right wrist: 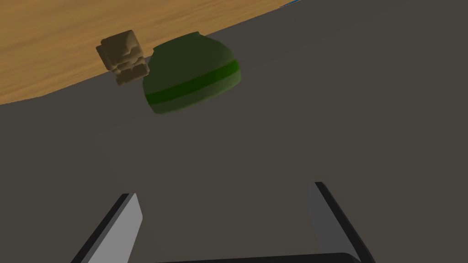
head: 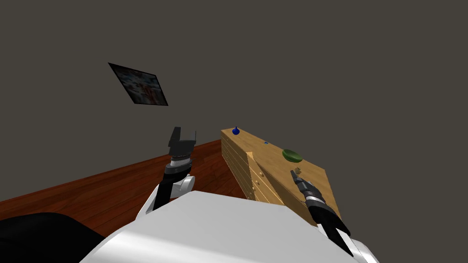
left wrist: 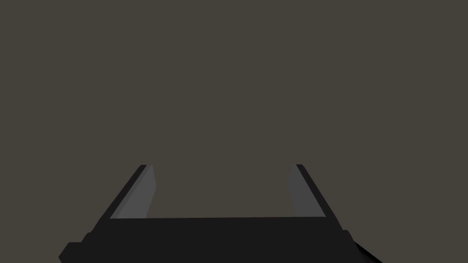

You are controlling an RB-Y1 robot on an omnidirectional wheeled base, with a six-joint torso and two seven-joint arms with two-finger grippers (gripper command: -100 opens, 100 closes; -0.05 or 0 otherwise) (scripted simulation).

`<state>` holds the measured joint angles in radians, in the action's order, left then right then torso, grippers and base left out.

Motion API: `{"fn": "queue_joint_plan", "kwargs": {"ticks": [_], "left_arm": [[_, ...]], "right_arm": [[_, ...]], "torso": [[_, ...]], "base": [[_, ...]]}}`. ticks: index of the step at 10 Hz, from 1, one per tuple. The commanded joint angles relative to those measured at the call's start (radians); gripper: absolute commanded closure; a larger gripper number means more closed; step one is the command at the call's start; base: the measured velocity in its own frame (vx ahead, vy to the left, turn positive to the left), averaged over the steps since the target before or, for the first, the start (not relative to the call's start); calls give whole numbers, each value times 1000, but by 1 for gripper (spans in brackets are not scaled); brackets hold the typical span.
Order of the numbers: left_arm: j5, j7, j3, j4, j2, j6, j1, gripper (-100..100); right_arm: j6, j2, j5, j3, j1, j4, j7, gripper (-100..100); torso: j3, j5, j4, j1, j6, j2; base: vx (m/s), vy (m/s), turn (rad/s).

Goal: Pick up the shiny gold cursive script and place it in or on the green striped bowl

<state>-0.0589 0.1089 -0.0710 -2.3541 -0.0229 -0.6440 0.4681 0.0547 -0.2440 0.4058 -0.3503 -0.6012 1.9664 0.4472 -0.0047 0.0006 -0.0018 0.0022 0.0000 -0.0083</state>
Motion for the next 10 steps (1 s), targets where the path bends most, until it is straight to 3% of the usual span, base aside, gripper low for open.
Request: {"fn": "queue_joint_plan", "kwargs": {"ticks": [1,10], "left_arm": [[0,0,0,0,0,0,0,0],[0,0,0,0,0,0,0,0]], "right_arm": [[38,-24,-21,-33,-33,-30,-6,-100],[164,-114,-99,-152,-130,-185,-27,-100]], "torso": [[0,0,0,0,0,0],[0,0,0,0,0,1]], "base": [[166,61,86],[141,41,54]]}}
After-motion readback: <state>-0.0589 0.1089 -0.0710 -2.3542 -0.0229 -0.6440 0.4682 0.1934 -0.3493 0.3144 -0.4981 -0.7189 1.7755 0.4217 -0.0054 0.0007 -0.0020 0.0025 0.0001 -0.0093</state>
